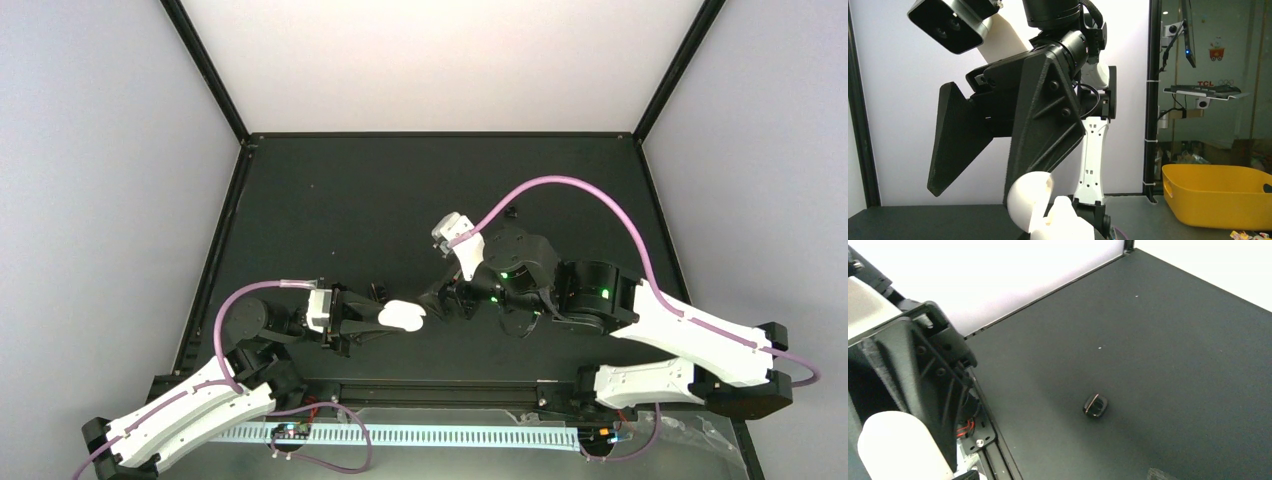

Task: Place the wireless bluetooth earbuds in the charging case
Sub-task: Close the charging case, then place the charging case at the center of the board.

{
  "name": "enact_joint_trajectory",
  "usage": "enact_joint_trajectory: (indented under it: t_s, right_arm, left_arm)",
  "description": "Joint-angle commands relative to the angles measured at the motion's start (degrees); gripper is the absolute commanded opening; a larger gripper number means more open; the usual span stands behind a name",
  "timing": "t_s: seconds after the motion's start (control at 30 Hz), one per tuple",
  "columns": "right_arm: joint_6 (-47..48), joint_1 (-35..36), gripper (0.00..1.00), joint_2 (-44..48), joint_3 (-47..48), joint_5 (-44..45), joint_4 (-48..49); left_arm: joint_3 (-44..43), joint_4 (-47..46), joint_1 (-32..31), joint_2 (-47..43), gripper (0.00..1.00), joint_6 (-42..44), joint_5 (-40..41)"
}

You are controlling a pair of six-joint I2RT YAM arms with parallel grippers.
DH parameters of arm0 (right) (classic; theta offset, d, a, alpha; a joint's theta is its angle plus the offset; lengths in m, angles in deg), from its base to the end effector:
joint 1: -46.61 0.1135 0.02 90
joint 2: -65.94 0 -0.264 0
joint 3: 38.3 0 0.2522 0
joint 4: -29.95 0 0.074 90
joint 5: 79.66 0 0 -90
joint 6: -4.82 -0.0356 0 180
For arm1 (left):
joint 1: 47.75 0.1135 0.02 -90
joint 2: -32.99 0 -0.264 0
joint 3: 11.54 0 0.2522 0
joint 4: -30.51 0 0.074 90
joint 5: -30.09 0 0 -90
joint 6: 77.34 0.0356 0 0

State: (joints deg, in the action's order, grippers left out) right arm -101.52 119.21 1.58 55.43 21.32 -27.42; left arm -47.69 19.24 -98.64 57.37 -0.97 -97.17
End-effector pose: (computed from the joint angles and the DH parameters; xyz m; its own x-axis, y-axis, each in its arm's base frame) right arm 0.0728 0.2096 0.4240 -0.3841 -0.3022 -0.8724 -0.8112 0.5617 0.1626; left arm 0.0594 -0.1072 0.3140 0.0116 -0.3116 -0.9502 0.9999 -0.0038 0.0134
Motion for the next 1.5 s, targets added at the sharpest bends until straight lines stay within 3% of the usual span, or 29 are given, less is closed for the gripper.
enact_joint_trajectory:
  t_s: [0.0, 0.33, 0.5, 0.63, 0.83, 1.0, 1.23, 1.47]
  right_arm:
    - [2.6, -0.2, 0.87, 0.4, 1.2, -5.9, 1.3]
    - [4.3, -0.3, 0.86, 0.6, 0.2, -10.0, 1.5]
    - [1.5, -0.3, 0.89, 4.6, -2.2, 0.5, 4.3]
    - [-1.5, -1.7, 0.93, 11.2, -7.6, 7.5, 10.4]
    - [-7.3, -7.9, 0.94, 20.6, -21.2, 6.0, 19.7]
    - [-10.4, -8.1, 0.94, 26.6, -32.0, 10.2, 23.0]
    - [-13.0, -8.1, 0.94, 33.3, -39.8, 14.8, 20.8]
    - [-13.6, -8.1, 0.94, 36.4, -42.7, 16.9, 16.4]
  left_arm:
    - [-1.9, -2.3, -0.4, 0.3, 0.01, -0.2, 0.3]
    - [-1.9, -3.2, -0.4, 1.8, 0.02, -0.3, 1.6]
    - [-1.7, -2.0, -0.4, 2.0, 0.01, 0.5, 3.6]
    - [-0.8, 0.9, -0.4, 1.4, 0.02, 0.3, 10.2]
    - [1.5, 1.4, -0.4, 2.0, 0.02, -4.6, 29.4]
    - [-5.2, 5.7, 1.8, 14.5, 0.01, -7.7, 33.5]
    - [-17.8, 6.0, 9.6, 39.5, 0.02, -15.2, 25.2]
    - [-27.0, 4.0, 17.0, 57.3, 0.02, -20.6, 18.9]
